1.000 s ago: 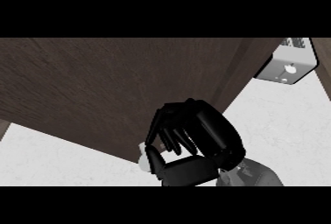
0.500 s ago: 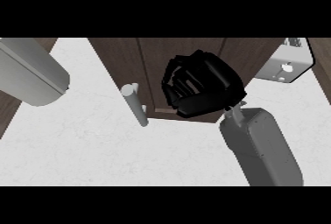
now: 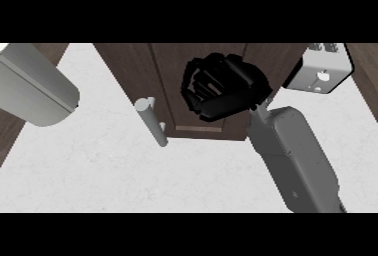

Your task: Pick up the bottled water, place it into the cabinet and close the cabinet

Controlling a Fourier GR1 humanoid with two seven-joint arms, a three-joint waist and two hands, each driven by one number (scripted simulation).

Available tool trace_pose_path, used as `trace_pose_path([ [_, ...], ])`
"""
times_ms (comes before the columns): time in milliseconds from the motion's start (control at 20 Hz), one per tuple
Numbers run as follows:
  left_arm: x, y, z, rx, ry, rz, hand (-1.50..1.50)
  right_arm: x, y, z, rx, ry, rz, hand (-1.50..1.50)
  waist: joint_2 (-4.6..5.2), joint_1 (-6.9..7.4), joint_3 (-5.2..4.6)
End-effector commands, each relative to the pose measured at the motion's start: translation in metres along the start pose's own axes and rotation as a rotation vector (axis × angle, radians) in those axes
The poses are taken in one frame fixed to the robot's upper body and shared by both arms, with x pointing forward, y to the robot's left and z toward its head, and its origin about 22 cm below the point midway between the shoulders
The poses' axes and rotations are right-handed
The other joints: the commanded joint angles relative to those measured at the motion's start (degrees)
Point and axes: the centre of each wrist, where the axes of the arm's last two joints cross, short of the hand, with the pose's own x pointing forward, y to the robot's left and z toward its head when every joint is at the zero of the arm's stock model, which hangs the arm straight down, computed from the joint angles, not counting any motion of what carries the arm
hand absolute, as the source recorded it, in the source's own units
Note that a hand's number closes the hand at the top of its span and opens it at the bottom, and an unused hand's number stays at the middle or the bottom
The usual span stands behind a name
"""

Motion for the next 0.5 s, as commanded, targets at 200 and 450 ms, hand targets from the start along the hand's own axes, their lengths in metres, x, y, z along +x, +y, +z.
trace_pose_path([
  [200,-0.002,0.001,-0.014,-0.031,0.024,0.014,-1.5,0.003,0.01,-0.042,0.031,0.008,-0.046,1.5,1.89,2.05,-0.93],
  [450,-0.003,0.001,-0.007,-0.034,0.03,0.022,-1.5,0.008,0.01,-0.04,0.039,0.004,-0.046,1.5,1.66,2.51,-0.96],
])
